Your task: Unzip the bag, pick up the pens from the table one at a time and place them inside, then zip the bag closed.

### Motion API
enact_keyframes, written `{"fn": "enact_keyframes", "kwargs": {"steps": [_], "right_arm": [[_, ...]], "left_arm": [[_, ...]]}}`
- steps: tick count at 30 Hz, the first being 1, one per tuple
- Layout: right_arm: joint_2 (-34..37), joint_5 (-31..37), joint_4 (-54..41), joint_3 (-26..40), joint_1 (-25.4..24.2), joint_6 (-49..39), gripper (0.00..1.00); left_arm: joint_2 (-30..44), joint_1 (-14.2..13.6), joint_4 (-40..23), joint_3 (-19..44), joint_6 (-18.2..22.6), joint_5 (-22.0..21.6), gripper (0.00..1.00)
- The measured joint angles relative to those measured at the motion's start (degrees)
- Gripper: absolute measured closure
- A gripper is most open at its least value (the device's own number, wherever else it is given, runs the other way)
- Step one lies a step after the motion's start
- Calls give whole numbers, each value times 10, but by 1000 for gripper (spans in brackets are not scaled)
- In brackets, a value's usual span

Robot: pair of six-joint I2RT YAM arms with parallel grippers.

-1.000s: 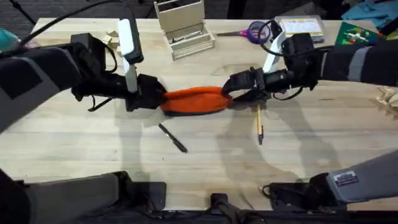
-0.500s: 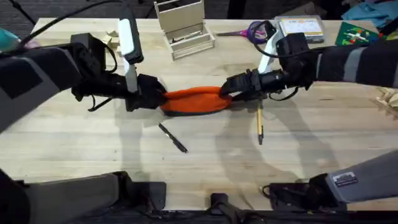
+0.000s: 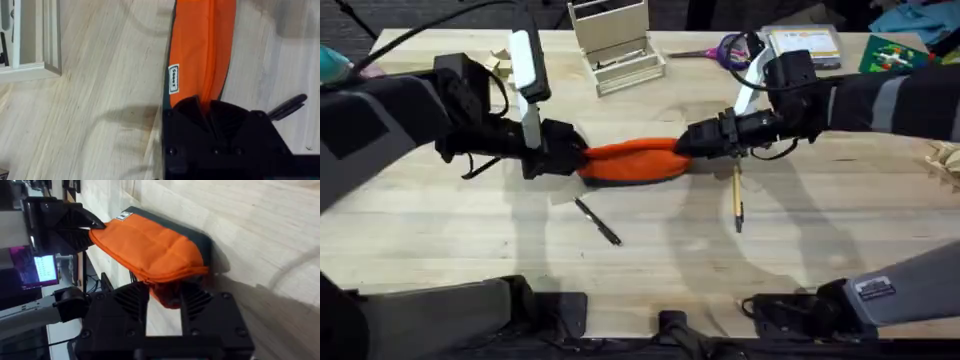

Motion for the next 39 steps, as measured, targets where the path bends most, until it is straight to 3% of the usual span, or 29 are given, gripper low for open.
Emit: {"fn": "enact_keyframes", "kwargs": {"steps": [9,18,39], "right_arm": [[0,-4,0,0,0,2,879],[0,-18,0,1,-1,2,963],[-5,-55,-4,1,-22,10,967]], "left_arm": [[0,0,0,0,0,1,958],[0,0,0,0,0,1,958],[0,-1,-2,0,0,4,958]]}}
